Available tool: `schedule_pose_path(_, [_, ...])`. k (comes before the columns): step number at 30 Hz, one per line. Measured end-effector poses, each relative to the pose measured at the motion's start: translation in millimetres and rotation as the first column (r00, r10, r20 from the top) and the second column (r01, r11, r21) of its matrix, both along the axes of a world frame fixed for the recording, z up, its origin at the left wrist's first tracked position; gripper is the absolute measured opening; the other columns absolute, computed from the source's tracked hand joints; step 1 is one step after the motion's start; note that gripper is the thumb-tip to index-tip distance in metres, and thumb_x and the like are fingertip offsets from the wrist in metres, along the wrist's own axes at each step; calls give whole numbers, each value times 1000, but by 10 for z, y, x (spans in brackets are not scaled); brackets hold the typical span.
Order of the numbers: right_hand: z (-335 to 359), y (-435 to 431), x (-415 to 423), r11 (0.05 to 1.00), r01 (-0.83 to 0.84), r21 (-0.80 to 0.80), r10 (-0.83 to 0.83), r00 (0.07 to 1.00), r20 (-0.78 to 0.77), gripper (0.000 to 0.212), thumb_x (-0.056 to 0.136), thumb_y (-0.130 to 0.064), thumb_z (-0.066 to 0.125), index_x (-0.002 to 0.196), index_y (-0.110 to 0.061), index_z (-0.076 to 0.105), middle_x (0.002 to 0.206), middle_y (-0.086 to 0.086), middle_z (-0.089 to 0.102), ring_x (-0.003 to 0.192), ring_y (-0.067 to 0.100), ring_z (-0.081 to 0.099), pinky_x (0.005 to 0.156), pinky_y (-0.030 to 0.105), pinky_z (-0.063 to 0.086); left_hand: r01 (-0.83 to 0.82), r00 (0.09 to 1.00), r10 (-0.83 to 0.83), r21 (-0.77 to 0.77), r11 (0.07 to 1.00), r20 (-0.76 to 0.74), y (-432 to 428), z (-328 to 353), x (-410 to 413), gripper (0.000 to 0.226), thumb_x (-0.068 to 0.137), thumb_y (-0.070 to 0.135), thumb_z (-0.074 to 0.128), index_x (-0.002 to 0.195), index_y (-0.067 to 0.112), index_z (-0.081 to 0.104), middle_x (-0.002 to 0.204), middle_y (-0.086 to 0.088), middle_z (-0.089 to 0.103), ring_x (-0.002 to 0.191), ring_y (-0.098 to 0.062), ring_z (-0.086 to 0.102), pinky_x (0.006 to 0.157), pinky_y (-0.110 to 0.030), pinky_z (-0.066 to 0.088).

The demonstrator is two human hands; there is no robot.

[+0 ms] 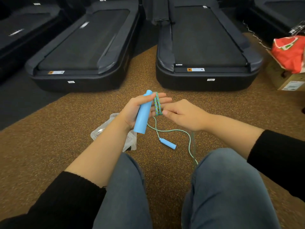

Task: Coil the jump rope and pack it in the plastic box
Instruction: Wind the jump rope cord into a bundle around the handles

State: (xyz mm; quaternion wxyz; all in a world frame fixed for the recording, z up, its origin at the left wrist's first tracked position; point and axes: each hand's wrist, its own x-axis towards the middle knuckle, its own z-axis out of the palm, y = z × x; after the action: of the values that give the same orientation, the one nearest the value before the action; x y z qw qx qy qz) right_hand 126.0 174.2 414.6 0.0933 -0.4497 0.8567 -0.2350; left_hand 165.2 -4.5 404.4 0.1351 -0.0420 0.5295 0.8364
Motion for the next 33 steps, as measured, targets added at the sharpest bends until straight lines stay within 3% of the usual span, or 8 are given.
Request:
schedule_pose_path(3, [157, 13, -36, 998, -52, 34, 55, 996, -73, 27, 97, -27, 41, 92, -11, 62, 58, -11, 43, 56, 0, 43, 60, 33, 35, 37, 999, -38, -69, 997, -15, 9, -3, 32, 37, 85, 21, 49, 114, 4, 63, 104, -11, 69, 89, -20, 68, 90, -33, 52])
schedule_pose_path(6, [266, 31, -77, 997, -66, 46, 71, 991, -116, 30, 94, -34, 40, 85, -12, 59, 60, -9, 48, 58, 4, 47, 60, 34, 39, 1, 999, -4, -85, 996, -33, 48, 31, 58, 20, 89, 14, 51, 85, 10, 70, 72, -3, 70, 64, -14, 67, 66, -26, 58])
schedule_pose_path(12, [399, 71, -149, 994, -53, 95, 71, 978, -198, 26, 93, -34, 51, 70, -22, 56, 54, -8, 44, 52, 1, 44, 52, 21, 28, 118, 992, -122, -131, 984, -24, 132, 52, 62, 18, 75, 18, 55, 90, 9, 59, 74, -2, 70, 64, -15, 69, 65, -27, 55])
schedule_pose_path(14, [406, 77, -192, 998, -67, 19, 69, 989, -130, 29, 91, -32, 56, 64, -23, 53, 51, -7, 43, 52, 0, 46, 50, 20, 26, 168, 984, -176, -145, 975, -39, 148, 79, 79, 19, 76, 17, 54, 92, 8, 59, 75, -3, 73, 66, -15, 71, 63, -24, 58])
schedule_pose_path(18, [405, 97, -326, 985, -54, -164, 77, 987, 142, 36, 92, -26, 57, 61, -8, 52, 52, -6, 43, 47, 2, 38, 51, 15, 29, 315, 941, -320, -65, 947, -112, 171, 109, 111, 45, 72, 27, 72, 109, 2, 66, 101, -19, 72, 96, -32, 69, 90, -37, 54])
schedule_pose_path(24, [230, 10, -420, 943, 22, -332, 138, 883, 449, 37, 92, -29, 49, 62, -8, 45, 50, -12, 40, 53, 2, 36, 56, 16, 32, 158, 967, -180, -130, 979, -179, 203, 136, 94, 33, 82, 19, 49, 105, 0, 63, 71, -8, 73, 60, -17, 69, 67, -24, 56])
schedule_pose_path(30, [183, -72, -377, 900, 91, -425, 199, 783, 590, 33, 97, -18, 44, 66, -12, 37, 53, -5, 30, 43, 3, 33, 46, 12, 31, 69, 961, -109, -160, 985, -256, 199, 134, 108, 36, 84, 18, 43, 110, 0, 60, 95, -10, 75, 52, -15, 65, 70, -26, 55])
schedule_pose_path(33, [238, -102, -386, 909, 148, -389, 94, 837, 538, 35, 91, -35, 50, 62, -21, 38, 52, -11, 32, 46, 6, 29, 46, 22, 23, 43, 954, -89, -162, 986, -286, 176, 171, 91, 34, 85, 16, 44, 112, 3, 60, 101, -7, 74, 64, -19, 71, 74, -27, 56])
